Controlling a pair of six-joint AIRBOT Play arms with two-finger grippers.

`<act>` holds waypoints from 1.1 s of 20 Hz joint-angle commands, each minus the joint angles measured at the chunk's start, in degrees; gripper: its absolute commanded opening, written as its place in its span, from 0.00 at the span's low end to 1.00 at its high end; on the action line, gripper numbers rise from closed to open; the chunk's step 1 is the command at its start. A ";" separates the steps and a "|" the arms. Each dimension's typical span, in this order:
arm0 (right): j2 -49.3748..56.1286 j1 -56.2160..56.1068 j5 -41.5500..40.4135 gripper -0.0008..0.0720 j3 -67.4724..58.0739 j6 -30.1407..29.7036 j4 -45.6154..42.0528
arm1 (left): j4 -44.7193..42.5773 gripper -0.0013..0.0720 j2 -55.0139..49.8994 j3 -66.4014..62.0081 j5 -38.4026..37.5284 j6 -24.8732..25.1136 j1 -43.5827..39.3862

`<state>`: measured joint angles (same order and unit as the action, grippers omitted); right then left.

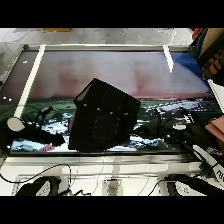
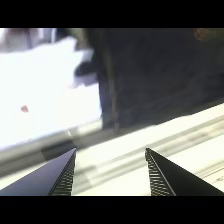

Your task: Fold the clothes and pants, and hang the long-sleeved shirts on hangers.

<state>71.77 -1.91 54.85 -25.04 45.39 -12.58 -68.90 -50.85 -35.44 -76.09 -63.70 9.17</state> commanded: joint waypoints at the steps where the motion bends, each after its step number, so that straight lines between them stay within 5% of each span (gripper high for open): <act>1: -0.02 -0.04 0.22 0.06 -0.15 -0.11 0.09 | -1.05 0.72 -1.95 8.24 2.40 -0.37 3.19; 12: -0.04 -0.04 0.79 0.06 -0.22 -0.13 0.11 | 26.71 0.72 -24.44 9.01 9.55 9.68 7.48; 13: -0.09 -0.04 1.11 0.06 -0.37 -0.15 0.15 | 28.39 0.67 -26.10 8.98 9.57 11.26 7.48; 15: -0.11 -0.04 2.14 0.06 -1.40 -0.90 0.02 | 28.89 0.16 -27.28 8.94 9.55 14.67 7.48; 16: -0.11 -0.04 3.19 0.06 -2.45 -2.05 -0.22 | 28.89 0.05 -27.15 8.70 9.46 15.56 7.50; 22: -3.32 -0.04 11.15 0.06 -16.39 0.83 -9.68 | 26.32 0.04 -17.62 -4.48 6.56 16.15 7.69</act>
<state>70.41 -1.91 62.13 -35.18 44.23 -17.19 -41.87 -72.88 -33.89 -68.31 -48.53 16.67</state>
